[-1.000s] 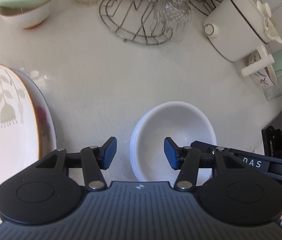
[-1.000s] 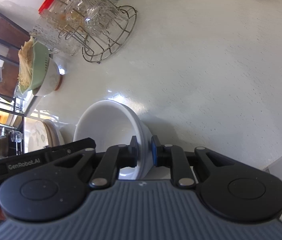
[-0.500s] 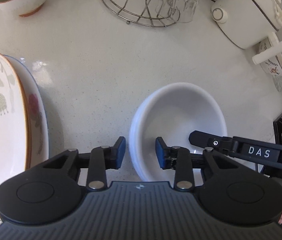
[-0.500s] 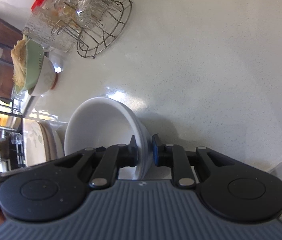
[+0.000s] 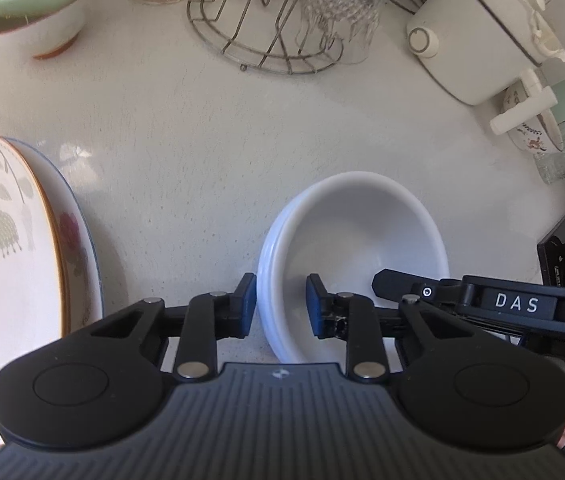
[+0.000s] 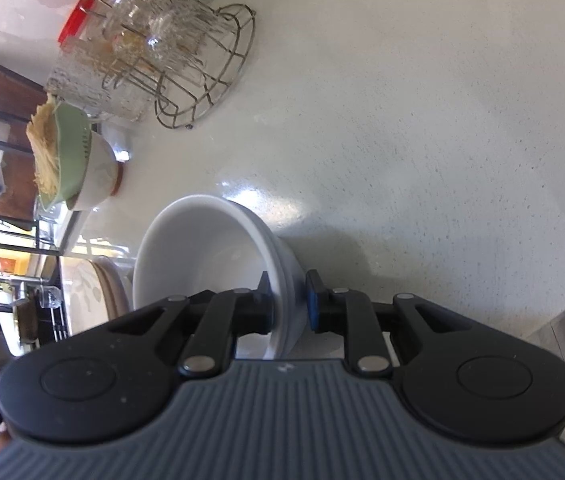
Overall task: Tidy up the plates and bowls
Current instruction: 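Close both grippers on the rim of the nested bowl stack, then lift the bowl stack and carry it over the leaf-pattern plate stack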
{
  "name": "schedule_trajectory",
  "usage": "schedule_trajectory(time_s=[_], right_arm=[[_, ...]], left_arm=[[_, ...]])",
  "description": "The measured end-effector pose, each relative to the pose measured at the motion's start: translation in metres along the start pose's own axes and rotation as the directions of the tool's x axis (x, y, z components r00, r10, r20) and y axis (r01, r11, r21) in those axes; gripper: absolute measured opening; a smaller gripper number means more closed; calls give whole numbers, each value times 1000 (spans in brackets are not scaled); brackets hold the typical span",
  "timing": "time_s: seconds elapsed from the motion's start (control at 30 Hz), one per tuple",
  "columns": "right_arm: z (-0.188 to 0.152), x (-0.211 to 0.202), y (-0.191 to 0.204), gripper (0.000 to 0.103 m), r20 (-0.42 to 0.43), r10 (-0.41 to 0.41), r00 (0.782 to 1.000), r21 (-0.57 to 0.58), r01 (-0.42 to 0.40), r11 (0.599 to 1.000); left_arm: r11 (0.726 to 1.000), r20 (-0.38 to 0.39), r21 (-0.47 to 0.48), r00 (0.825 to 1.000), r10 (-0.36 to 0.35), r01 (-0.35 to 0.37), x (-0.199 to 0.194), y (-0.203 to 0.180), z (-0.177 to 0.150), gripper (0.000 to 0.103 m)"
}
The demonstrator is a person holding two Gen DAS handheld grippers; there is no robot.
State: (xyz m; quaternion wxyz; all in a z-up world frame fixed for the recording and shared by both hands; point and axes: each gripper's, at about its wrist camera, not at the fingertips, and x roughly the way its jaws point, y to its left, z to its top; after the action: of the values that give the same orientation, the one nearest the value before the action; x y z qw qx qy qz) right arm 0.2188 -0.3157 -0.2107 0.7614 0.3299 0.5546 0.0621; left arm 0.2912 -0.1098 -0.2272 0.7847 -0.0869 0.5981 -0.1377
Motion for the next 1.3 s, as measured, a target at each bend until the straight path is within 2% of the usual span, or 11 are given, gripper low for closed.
schedule_trajectory(time_s=[0.27, 0.6, 1.3], right_arm=[[-1, -16, 15, 20, 15, 0, 1000, -15, 0, 1000], [-4, -30, 42, 21, 9, 6, 1000, -52, -6, 999], [-23, -23, 128, 21, -6, 34, 999, -216, -35, 976]], left_arm=[[999, 24, -25, 999, -38, 39, -21, 4, 1, 31], [997, 59, -62, 997, -40, 43, -53, 17, 0, 31], [979, 180, -194, 983, -25, 61, -122, 87, -22, 31]])
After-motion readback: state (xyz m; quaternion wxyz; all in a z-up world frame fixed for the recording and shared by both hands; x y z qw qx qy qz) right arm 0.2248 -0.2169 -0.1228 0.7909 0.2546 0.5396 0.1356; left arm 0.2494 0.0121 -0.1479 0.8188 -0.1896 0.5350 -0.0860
